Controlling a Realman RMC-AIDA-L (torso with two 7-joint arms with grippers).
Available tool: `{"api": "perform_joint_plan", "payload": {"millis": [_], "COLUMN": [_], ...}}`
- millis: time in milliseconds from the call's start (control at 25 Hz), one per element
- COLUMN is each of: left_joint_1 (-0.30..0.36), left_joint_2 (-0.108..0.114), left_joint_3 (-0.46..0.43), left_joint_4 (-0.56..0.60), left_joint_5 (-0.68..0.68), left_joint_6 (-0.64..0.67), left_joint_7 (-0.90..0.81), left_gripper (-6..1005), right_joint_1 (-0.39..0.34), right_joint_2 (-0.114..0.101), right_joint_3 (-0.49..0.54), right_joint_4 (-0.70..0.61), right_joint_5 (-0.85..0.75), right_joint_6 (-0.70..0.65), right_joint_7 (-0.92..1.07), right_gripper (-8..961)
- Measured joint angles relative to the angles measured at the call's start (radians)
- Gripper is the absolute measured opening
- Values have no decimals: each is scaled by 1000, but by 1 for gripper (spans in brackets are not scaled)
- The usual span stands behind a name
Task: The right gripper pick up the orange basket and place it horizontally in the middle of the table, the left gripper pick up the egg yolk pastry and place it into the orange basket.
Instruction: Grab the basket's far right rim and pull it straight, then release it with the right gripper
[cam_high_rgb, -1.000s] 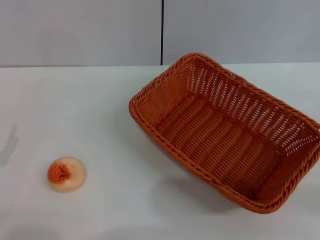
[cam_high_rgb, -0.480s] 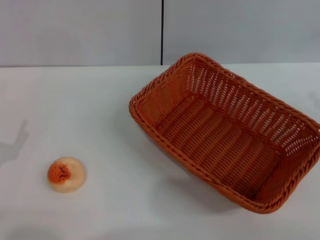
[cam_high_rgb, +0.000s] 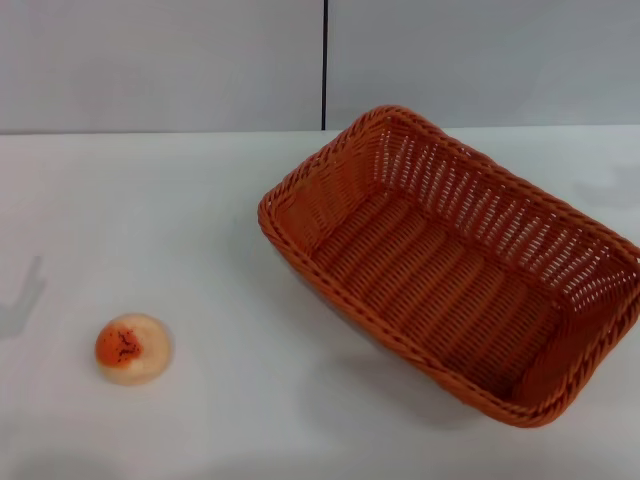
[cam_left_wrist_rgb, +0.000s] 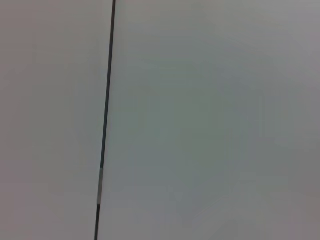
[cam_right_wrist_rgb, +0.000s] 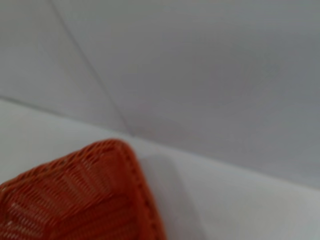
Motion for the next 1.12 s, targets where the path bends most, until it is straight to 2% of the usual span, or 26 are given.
{"api": "perform_joint_plan", "payload": {"millis": [160, 360, 640, 840, 1120], "left_joint_1": [7, 9, 8, 9, 11], "left_joint_2": [1, 1, -1, -2, -1], "left_joint_3": [-3, -3, -2, -2, 0], "left_joint_4": [1, 1, 0, 0, 0], "left_joint_5": [-4, -3, -1, -1, -1], "left_joint_6": [-2, -6, -12, -7, -4], "left_joint_7": [0, 1, 16, 16, 17], "left_gripper": [813, 813, 813, 813, 813], "right_joint_1": [93, 133, 136, 125, 122], "right_joint_2": [0, 9, 57, 104, 133], "right_joint_3": [-13, -24, -138, -174, -180], "right_joint_4": [127, 223, 326, 342, 414], "right_joint_5": [-92, -108, -119, -130, -114], "right_joint_6": [11, -25, -174, -290, -405], "right_joint_7": [16, 17, 15, 11, -44], "right_gripper": [676, 674, 670, 667, 663]}}
